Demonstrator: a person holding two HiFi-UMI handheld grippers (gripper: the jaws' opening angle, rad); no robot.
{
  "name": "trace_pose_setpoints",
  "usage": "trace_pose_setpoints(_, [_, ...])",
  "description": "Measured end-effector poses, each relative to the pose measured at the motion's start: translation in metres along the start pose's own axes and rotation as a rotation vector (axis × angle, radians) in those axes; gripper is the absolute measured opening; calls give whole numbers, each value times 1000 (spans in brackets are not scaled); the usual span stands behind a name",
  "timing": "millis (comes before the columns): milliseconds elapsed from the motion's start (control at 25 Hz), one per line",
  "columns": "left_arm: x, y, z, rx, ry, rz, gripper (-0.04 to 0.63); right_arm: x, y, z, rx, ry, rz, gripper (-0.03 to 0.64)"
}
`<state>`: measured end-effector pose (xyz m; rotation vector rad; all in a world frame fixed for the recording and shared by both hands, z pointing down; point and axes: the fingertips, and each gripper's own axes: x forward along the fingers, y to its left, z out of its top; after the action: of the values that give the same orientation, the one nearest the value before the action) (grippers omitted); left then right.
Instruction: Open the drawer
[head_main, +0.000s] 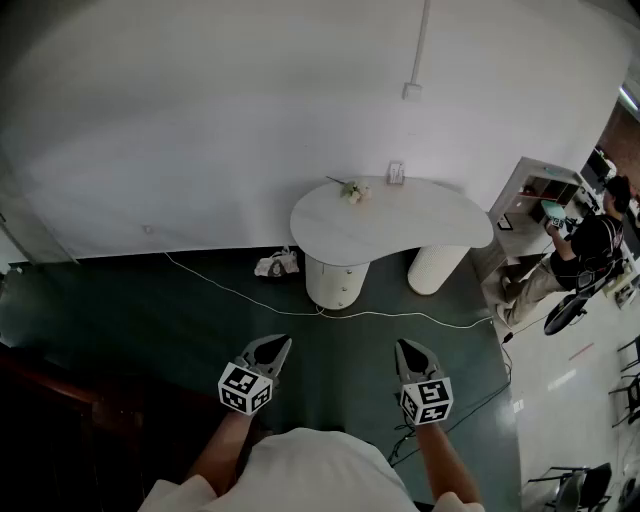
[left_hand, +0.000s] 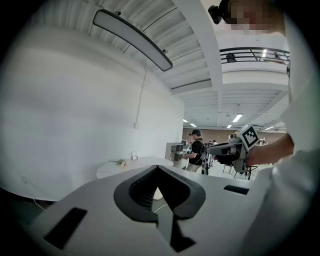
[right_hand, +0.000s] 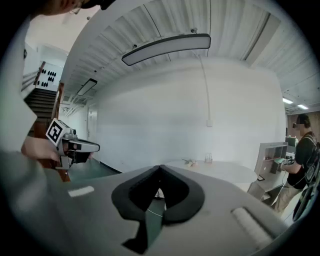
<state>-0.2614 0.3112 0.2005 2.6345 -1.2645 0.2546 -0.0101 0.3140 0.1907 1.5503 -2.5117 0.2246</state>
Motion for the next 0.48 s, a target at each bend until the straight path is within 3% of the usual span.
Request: trace_pose_setpoints(480, [8, -3, -1, -4, 0, 4, 6, 3, -7, -1, -27, -2, -3, 11])
